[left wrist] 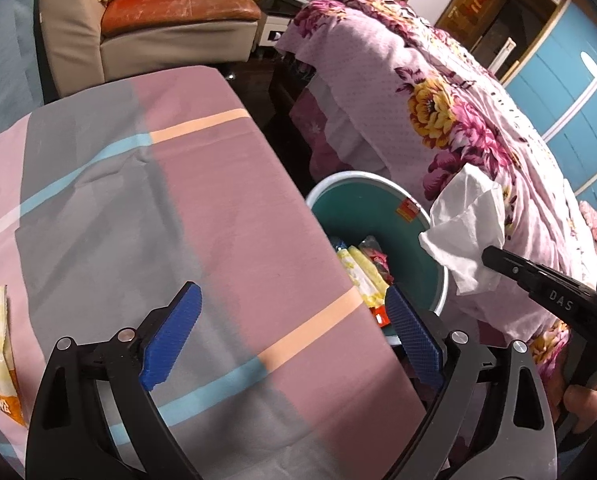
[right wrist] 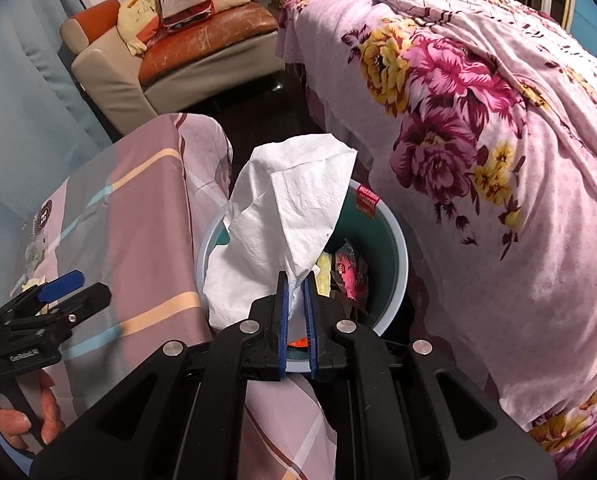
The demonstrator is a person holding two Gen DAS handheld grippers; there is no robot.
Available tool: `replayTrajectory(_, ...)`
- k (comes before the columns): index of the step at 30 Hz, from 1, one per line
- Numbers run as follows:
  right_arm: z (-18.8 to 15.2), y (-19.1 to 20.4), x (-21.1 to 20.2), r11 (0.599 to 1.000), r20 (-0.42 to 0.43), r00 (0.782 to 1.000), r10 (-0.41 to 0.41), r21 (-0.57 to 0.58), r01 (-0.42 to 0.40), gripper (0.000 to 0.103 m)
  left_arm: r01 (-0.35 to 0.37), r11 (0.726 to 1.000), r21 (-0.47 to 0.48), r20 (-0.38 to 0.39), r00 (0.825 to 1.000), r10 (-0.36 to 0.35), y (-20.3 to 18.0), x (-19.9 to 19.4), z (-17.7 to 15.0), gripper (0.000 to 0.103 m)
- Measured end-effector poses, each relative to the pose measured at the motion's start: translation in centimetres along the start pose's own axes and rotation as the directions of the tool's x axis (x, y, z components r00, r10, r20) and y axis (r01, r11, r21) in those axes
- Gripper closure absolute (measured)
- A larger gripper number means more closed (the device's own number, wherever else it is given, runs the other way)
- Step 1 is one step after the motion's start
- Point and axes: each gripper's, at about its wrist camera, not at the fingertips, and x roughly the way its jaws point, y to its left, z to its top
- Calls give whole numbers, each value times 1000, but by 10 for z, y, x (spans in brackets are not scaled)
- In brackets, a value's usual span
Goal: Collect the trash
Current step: 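Release the yellow-white tissue with the left tool while the right tool releases the white tissue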
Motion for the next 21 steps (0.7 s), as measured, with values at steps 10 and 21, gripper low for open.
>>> replayTrajectory(10,3,15,-3,1000,5,1000,-7,-12,7,51,8,999,-35,0,1000,-8,21,-9,-5,9)
replayTrajectory(21,-4,38,-18,1000,-10,1000,5,-24,-6,27,-11,996,-87,8,1000,12,49,-34,-19,9)
